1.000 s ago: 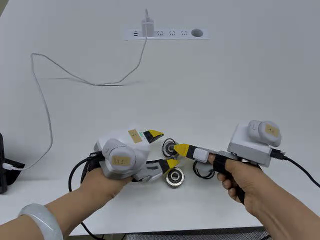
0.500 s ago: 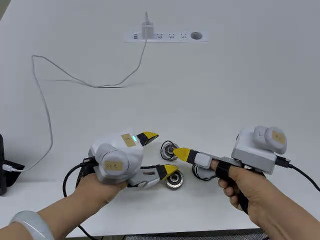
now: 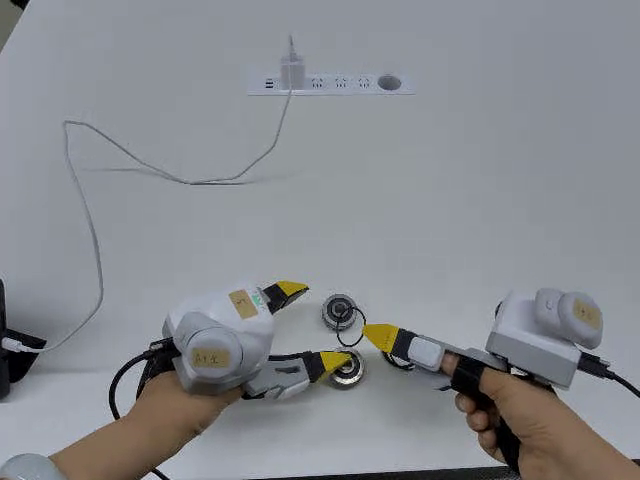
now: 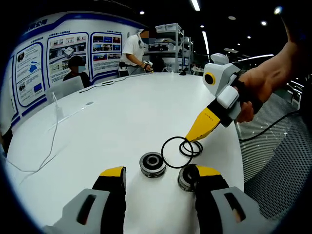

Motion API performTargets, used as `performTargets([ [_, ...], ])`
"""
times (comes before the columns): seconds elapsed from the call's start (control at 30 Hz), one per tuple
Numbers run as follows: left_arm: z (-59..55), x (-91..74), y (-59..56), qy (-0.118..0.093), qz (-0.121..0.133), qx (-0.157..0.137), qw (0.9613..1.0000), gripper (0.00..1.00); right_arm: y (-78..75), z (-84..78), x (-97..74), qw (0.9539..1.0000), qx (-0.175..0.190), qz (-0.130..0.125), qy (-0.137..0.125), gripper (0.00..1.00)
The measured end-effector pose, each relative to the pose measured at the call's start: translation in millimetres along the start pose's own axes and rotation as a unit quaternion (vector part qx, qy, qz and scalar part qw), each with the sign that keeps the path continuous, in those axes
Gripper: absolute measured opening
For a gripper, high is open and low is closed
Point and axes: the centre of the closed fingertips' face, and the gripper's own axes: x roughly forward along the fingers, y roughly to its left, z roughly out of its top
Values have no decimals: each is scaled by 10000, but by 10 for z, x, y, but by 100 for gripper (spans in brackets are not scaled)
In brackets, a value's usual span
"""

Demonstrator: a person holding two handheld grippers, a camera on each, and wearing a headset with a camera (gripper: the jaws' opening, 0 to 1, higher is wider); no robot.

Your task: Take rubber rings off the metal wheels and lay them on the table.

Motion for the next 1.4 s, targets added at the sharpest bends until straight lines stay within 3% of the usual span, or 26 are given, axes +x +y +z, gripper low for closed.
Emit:
performTargets([
  [0.33,-43,-85,-29,39,14,6,10000,58,-220,35,-239,9994,118,-270,-175,2],
  [0.63,-81,-139,-38,82,57,-40,9999,56,-416,20,-303,9981,39,-583,-176,2],
  [0.77,-93,-167,-45,91,74,-42,9999,56,-488,4,-329,9968,-211,-763,-118,2],
  [0.83,-97,-186,-46,87,90,-58,9999,56,-531,7,-339,9951,-387,-901,-103,8],
  [1.03,-123,-239,-64,91,124,-95,9998,56,-520,-36,-339,9919,-802,-983,73,15],
  [1.4,-129,-338,-115,54,192,-183,9996,55,-487,-126,-381,9818,-1537,-1072,305,26],
])
